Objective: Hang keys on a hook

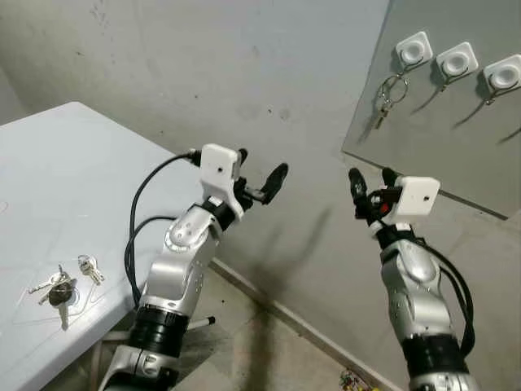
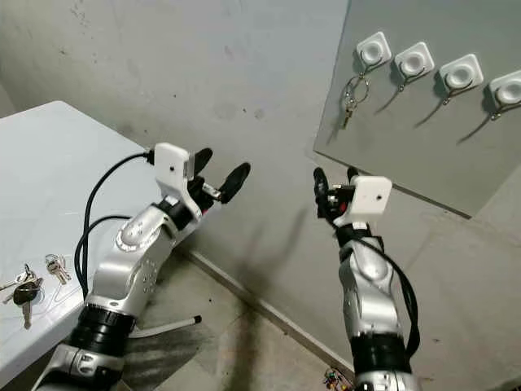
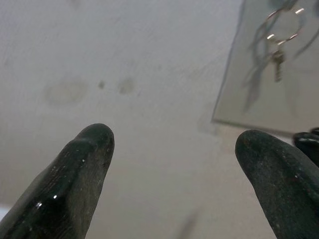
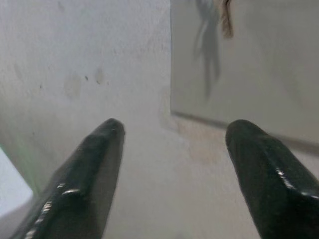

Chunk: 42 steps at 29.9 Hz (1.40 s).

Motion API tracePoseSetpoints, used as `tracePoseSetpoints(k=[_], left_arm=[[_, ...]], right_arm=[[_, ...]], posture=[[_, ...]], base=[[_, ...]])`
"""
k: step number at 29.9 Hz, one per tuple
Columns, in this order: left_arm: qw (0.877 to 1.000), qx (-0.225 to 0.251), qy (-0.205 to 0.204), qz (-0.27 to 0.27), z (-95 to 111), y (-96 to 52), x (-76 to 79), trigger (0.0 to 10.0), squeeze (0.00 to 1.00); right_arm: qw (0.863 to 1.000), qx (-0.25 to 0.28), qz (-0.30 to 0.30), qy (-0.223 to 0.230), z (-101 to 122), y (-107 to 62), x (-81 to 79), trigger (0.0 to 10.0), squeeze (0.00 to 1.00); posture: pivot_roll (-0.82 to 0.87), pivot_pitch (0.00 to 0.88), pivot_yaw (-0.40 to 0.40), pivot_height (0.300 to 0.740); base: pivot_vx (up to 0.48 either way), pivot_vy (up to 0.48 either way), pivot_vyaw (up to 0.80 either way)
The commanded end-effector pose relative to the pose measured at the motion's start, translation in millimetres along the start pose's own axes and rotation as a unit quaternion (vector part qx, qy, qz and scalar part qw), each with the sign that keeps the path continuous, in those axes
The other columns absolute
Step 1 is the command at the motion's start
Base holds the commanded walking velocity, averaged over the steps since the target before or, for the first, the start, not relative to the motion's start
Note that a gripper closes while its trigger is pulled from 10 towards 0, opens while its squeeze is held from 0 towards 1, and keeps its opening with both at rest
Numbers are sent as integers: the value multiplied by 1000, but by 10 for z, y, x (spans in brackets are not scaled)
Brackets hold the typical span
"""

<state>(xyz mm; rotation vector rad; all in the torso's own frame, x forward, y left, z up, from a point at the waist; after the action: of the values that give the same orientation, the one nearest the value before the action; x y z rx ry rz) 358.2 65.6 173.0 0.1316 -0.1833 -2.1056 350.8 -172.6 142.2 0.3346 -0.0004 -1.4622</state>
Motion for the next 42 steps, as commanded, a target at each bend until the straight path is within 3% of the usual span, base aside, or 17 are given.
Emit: tracePoseSetpoints(k=[1,7,12,13,14,15,38,42], left_arm=[[1000,-11,-11,19,-89,-34,-49,10000,0],[997,-59,-17,44,-501,-165,-88,10000,0],[997,-47,-18,60,-490,-190,-149,10000,0],[997,-45,-10,63,-501,-193,-167,10000,0],[997,-45,-7,65,-507,-195,-172,10000,0],[997,-49,-8,66,-538,-200,-179,10000,0],[996,-39,-12,74,-567,-187,-229,10000,0],[996,-41,-18,81,-589,-214,-259,10000,0]], right_arm=[[1000,-1,0,-3,-4,-40,-12,10000,1000],[998,-55,-20,-16,-357,-261,40,10000,1000],[998,-47,-33,-15,-331,-282,73,10000,1000],[998,-44,-36,-15,-314,-285,82,10000,796],[998,-44,-36,-15,-312,-286,84,10000,796],[998,-48,-35,-22,-328,-292,83,10000,0],[997,-58,-36,-41,-374,-366,126,10000,0],[997,-60,-33,-45,-378,-375,121,10000,0]], posture=[[15,0,-22,732],[15,0,-22,732],[-12,0,-12,732],[-12,0,-12,732],[-12,0,-12,732],[-12,0,-12,732],[-14,0,-19,732],[-10,0,-19,732]], base=[[0,0,0],[0,0,0],[0,0,0],[0,0,0],[0,0,0],[0,0,0],[0,0,0],[0,0,702]])
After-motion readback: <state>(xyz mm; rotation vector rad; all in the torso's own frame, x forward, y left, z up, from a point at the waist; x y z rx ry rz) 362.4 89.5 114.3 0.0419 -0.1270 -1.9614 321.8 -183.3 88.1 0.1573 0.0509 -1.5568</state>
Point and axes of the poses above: a point about 5 cm out from each wrist's last joint towards the gripper, its own y axis pointing out of the wrist towards the gripper, its own z axis along the axis of the wrist's last joint, x = y × z, the point moved 3 cm from there along y, pointing out of the wrist towards the gripper, and after that the axes turned 7 degrees about y, right-handed, at the moved point
